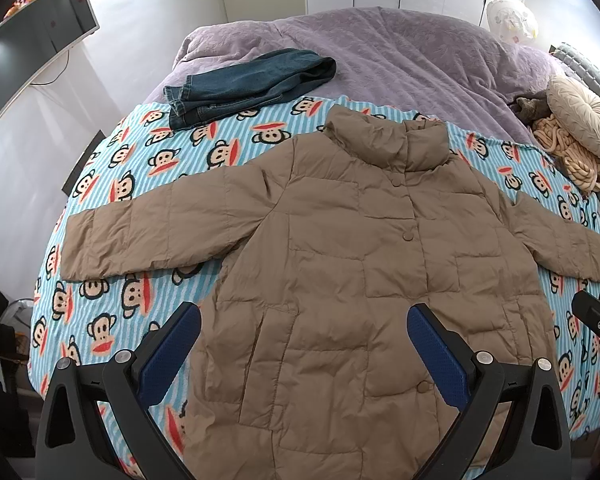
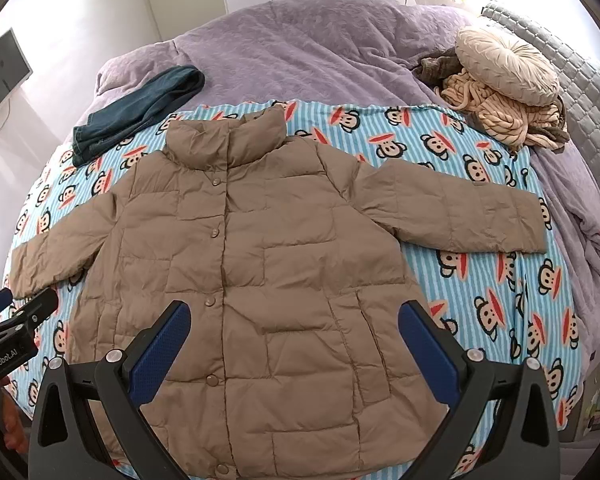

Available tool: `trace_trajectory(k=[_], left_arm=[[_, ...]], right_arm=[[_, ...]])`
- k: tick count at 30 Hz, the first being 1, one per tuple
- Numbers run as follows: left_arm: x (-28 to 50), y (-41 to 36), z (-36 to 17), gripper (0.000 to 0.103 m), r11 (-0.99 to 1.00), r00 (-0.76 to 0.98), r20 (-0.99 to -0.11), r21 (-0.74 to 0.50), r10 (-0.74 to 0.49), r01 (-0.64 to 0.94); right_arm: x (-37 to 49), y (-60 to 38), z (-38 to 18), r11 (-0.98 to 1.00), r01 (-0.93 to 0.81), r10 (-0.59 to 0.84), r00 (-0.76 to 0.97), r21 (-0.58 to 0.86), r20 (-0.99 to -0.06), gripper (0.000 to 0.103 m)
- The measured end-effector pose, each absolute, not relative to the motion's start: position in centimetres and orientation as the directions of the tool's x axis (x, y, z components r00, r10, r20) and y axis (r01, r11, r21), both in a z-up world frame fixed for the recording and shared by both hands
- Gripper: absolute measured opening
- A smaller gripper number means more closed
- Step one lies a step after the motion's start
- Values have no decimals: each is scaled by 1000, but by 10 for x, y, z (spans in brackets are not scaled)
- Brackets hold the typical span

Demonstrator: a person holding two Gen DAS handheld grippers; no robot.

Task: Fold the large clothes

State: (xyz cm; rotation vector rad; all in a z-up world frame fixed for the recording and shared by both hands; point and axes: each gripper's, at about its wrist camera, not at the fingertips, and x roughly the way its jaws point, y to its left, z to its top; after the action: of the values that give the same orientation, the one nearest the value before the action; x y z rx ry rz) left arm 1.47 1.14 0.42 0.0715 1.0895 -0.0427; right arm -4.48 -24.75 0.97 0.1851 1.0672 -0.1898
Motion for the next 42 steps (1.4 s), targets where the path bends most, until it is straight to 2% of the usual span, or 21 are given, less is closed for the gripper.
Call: trace_trajectory(k=[42], left_arm=[[17, 15, 1, 103, 997, 451, -893, 37, 5, 63]], right_arm=[[-44, -244, 8, 968, 245, -63, 463, 60, -884, 103]])
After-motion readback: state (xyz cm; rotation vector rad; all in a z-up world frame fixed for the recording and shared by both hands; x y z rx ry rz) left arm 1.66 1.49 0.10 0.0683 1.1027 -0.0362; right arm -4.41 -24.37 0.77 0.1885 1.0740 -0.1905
